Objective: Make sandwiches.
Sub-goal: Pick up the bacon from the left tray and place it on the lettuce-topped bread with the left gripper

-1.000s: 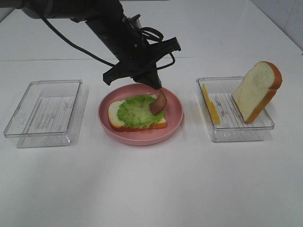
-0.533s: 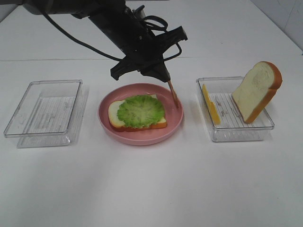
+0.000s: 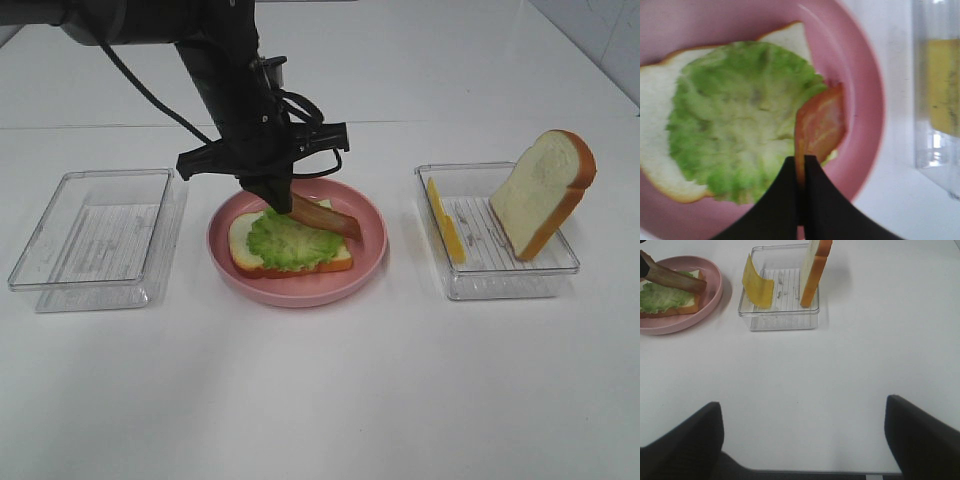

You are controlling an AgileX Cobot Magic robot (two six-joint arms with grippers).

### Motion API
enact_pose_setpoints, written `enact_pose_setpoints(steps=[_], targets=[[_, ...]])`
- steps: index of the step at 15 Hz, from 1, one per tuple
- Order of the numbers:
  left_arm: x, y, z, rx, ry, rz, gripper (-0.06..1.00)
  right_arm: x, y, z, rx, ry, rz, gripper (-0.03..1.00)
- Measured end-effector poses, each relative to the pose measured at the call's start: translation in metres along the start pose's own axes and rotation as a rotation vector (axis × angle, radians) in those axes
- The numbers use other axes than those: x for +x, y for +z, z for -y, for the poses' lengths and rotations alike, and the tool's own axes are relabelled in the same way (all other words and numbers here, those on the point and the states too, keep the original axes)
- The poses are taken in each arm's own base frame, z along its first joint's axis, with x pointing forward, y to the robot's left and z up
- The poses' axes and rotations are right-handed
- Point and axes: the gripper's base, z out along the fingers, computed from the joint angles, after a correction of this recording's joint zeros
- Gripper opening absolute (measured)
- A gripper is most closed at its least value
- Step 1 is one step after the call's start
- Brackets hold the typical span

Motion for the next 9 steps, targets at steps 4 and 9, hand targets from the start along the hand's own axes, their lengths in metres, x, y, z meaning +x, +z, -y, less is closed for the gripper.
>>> enact_pose_setpoints(steps=[4, 9], targets=[[-0.0008, -0.0001, -0.0045, -0.050, 0.013, 0.009, 0.00, 0.0000, 0.0000, 0.0000, 0.000, 0.000, 0.000, 0.85], [-0.0006, 0.0050, -0.0057, -0.057, 0.013, 0.003, 0.00, 0.0000, 0.0000, 0.0000, 0.000, 0.000, 0.000, 0.85]])
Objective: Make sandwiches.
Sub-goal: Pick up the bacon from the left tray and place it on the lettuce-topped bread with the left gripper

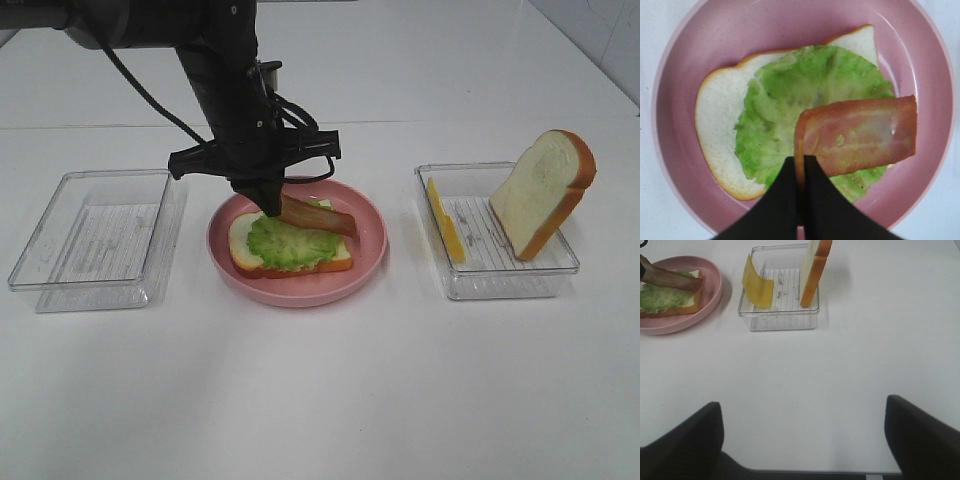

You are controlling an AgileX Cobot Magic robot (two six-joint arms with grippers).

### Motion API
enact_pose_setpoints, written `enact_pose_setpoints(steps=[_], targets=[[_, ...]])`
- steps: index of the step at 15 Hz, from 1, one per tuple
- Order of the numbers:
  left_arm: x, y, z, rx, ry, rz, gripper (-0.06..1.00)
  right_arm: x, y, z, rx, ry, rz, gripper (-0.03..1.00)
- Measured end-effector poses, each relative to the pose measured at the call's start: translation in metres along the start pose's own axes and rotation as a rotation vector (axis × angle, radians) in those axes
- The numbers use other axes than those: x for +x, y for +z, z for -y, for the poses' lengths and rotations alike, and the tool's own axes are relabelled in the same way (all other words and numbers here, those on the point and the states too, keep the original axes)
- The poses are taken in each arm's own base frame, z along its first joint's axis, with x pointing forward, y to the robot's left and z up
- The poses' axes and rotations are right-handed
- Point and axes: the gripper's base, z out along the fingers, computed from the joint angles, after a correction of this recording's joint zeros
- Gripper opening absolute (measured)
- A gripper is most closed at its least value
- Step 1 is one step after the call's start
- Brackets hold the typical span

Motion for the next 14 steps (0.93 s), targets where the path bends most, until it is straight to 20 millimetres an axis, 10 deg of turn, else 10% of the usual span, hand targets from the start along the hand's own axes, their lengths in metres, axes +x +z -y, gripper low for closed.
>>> enact_pose_setpoints(steps=[14], targets=[[0.004, 0.040, -0.014, -0.115, 0.043, -0.055, 0.01, 0.000, 0.000, 0.000, 0.000, 0.000, 0.000, 0.85]])
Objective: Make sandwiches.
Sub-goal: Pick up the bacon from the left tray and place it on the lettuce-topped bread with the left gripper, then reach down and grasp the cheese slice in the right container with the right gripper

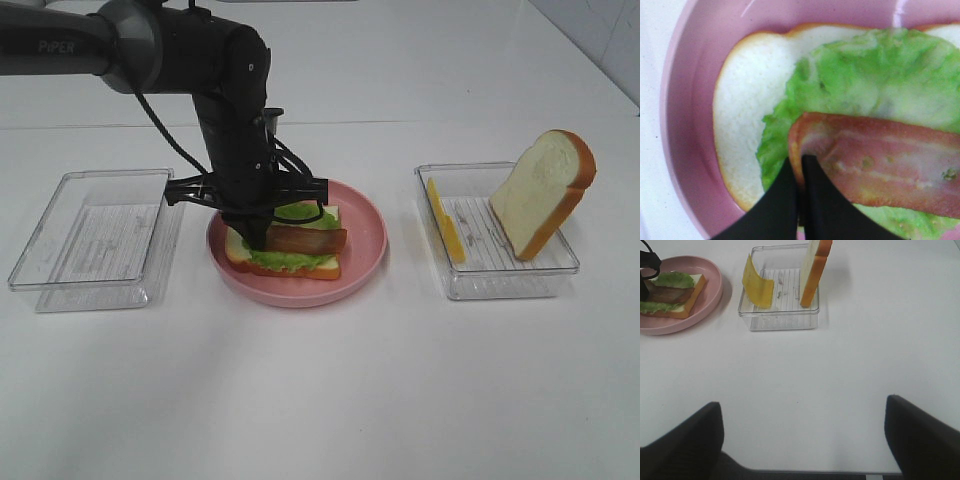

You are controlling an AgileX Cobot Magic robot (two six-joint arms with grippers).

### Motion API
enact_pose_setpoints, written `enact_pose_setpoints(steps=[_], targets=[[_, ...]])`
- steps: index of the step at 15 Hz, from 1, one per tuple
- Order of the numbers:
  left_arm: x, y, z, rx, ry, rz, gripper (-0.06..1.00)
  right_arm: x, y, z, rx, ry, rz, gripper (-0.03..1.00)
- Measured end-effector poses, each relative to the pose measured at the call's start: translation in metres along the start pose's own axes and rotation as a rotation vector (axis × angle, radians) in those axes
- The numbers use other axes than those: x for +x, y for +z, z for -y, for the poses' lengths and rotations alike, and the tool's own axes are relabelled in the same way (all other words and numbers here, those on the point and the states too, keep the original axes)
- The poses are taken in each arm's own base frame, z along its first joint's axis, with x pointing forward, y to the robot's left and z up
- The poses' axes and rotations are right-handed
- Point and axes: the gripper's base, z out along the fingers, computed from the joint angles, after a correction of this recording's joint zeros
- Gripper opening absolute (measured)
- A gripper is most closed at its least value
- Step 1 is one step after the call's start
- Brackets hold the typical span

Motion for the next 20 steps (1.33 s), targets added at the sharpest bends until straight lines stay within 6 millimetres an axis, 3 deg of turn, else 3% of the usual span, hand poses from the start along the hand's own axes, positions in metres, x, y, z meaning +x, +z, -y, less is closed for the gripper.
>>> enact_pose_setpoints(steps=[2, 7, 8, 13, 14, 17, 20], targets=[[0.000, 0.000, 0.000, -0.002, 0.002, 0.001, 0.08, 0.000, 0.000, 0.000, 0.000, 0.000, 0.000, 0.85], [-0.001, -0.005, 0.000, -0.004, 0.033, 0.014, 0.56, 0.000, 0.000, 0.000, 0.000, 0.000, 0.000, 0.85], [-0.001, -0.009, 0.000, -0.001, 0.039, 0.018, 0.61, 0.000, 0.000, 0.000, 0.000, 0.000, 0.000, 0.85], [-0.006, -0.041, -0.001, -0.055, 0.094, -0.011, 0.64, 0.000, 0.000, 0.000, 0.000, 0.000, 0.000, 0.85], [-0.009, -0.050, 0.000, -0.072, 0.102, -0.006, 0.64, 0.000, 0.000, 0.000, 0.000, 0.000, 0.000, 0.85], [-0.017, -0.103, -0.005, -0.011, 0.166, 0.084, 0.64, 0.000, 0.000, 0.000, 0.000, 0.000, 0.000, 0.85], [-0.008, -0.174, -0.032, 0.020, 0.212, 0.198, 0.64, 0.000, 0.000, 0.000, 0.000, 0.000, 0.000, 0.85]])
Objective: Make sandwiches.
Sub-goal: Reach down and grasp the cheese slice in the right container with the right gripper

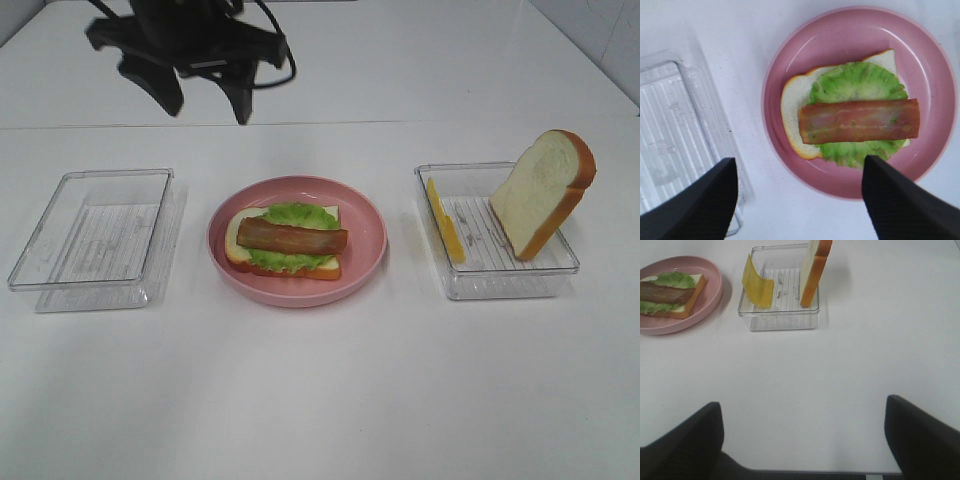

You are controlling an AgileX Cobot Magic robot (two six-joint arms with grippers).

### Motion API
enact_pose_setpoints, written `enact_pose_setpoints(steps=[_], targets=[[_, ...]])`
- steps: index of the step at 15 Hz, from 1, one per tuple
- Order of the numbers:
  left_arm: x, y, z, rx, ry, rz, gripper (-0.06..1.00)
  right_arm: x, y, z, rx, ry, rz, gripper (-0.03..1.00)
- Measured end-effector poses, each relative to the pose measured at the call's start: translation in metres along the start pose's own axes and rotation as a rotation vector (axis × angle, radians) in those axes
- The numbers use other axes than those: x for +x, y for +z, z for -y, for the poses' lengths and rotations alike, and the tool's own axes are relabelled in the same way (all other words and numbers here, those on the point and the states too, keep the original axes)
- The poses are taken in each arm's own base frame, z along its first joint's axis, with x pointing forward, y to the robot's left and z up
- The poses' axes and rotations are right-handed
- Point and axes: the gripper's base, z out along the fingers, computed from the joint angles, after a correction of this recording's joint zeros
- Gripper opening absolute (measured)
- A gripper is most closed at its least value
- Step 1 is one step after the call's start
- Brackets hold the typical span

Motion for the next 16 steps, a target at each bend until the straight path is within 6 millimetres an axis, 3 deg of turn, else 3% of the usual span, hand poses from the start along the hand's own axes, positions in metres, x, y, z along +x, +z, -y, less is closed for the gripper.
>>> enact_pose_setpoints(steps=[1, 2, 4, 6, 8, 13, 16], targets=[[0.006, -0.031, -0.019, -0.003, -0.031, 0.045, 0.64, 0.000, 0.000, 0.000, 0.000, 0.000, 0.000, 0.85], [0.010, -0.044, -0.031, -0.010, -0.056, 0.062, 0.64, 0.000, 0.000, 0.000, 0.000, 0.000, 0.000, 0.85], [0.039, -0.092, -0.086, -0.059, -0.171, 0.117, 0.65, 0.000, 0.000, 0.000, 0.000, 0.000, 0.000, 0.85], [0.084, -0.151, -0.133, -0.124, -0.289, 0.221, 0.65, 0.000, 0.000, 0.000, 0.000, 0.000, 0.000, 0.85], [0.134, -0.194, -0.158, -0.216, -0.319, 0.309, 0.65, 0.000, 0.000, 0.000, 0.000, 0.000, 0.000, 0.85], [0.256, -0.264, -0.128, -0.245, -0.290, 0.588, 0.70, 0.000, 0.000, 0.000, -0.001, 0.000, 0.000, 0.85], [0.322, -0.276, -0.111, -0.251, -0.259, 0.737, 0.95, 0.000, 0.000, 0.000, -0.002, 0.001, 0.000, 0.85]])
